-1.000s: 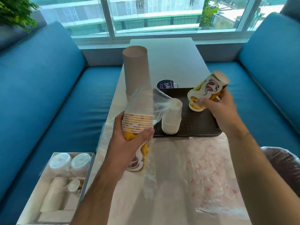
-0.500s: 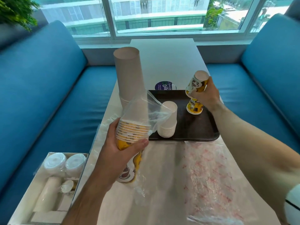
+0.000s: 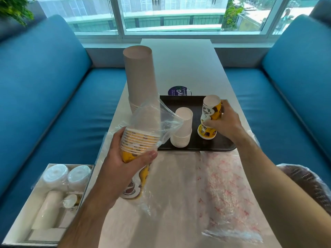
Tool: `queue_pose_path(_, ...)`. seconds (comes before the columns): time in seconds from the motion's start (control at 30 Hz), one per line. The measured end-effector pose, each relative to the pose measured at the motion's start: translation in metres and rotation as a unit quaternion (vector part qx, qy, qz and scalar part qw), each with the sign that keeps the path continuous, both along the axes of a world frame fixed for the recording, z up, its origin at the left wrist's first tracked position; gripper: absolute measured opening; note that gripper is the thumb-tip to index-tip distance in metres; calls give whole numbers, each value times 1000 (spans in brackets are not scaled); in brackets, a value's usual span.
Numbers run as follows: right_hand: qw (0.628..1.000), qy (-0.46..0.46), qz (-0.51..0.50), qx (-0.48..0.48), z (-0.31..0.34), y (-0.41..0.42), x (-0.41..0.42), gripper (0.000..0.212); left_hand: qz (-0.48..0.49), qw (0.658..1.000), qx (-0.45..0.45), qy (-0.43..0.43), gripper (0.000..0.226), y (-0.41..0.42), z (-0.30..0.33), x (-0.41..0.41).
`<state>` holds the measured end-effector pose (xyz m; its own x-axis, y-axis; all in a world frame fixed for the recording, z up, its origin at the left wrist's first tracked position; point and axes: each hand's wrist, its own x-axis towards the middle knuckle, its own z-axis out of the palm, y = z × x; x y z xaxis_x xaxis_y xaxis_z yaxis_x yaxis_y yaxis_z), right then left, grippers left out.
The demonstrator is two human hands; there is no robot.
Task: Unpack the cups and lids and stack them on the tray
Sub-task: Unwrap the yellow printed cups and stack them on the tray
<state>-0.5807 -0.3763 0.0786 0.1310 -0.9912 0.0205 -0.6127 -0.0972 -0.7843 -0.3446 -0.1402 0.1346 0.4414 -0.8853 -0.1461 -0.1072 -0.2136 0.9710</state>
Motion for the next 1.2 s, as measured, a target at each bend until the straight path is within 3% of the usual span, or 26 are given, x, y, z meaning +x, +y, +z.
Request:
queue_pose_path(0.3,999,-19,-21,32,-17,25,1,80,-45,998,14,-49,83,9,-5,2)
queue_pose_path(0.73,995,35,-68,62,-46,46,12,82,-43,995,26,-90,75,22,12,3)
queue_pose_path(0.9,992,70,-95,44,-26,49,14,96,-60,992,36,-109,79,24,13,2)
queue_pose_path(1.0,993,32,-111,-40,8,63,16,71,-75,988,34,-130,81,25,8,2)
queue_pose_path(1.1,989,-94,-44,-103,49,83,17,22,-89,985,36,-144,83,25,5,0)
queue_pose_path(1.2,973,-177,132,-63,84,105,27,27,-98,983,36,-152,85,24,4,-3)
